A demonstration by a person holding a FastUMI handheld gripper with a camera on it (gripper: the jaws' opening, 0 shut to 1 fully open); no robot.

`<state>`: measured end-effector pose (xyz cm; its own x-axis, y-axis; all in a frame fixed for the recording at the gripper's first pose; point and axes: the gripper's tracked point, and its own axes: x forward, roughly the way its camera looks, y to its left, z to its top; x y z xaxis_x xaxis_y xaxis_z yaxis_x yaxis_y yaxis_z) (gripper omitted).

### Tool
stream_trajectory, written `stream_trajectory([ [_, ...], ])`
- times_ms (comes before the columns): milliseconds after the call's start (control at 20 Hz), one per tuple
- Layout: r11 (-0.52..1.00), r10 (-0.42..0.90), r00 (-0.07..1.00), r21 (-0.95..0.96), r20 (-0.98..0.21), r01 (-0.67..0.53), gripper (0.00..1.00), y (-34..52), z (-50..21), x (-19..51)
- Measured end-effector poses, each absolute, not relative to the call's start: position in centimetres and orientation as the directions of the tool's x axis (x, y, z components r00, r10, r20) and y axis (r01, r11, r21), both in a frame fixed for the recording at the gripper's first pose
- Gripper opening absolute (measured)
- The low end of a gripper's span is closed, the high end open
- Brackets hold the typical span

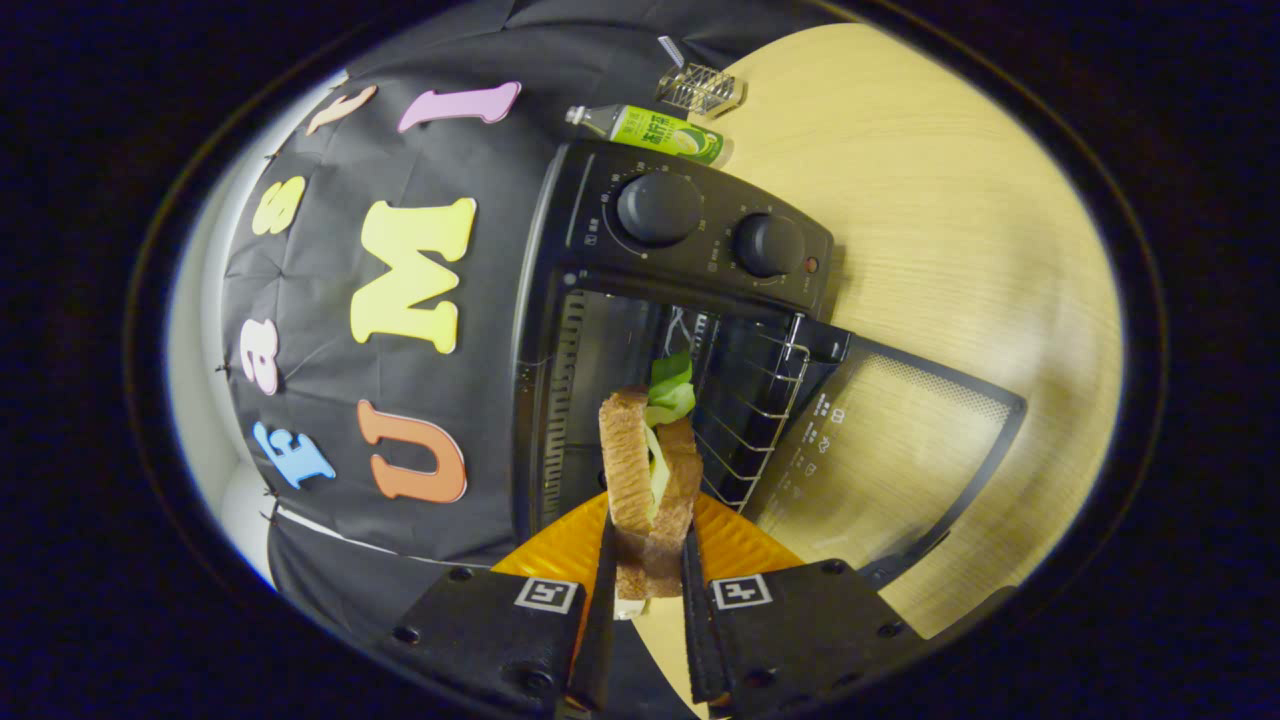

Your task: Open the toaster oven, put the food inside, and close the toaster oven door.

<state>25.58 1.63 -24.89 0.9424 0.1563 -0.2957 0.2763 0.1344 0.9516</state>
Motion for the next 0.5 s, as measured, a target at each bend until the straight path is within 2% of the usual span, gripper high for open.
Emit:
stream_trajectory([
  [200,0.082,0.121,0.952,0.959,-0.280,0.271,0.35,2.2,-25.1,27.8],
  [400,0.137,0.186,0.923,0.939,-0.337,0.315,0.37,4.6,-25.7,29.0],
  [500,0.186,0.207,0.897,0.915,-0.391,0.357,0.46,5.3,-26.1,28.9],
])
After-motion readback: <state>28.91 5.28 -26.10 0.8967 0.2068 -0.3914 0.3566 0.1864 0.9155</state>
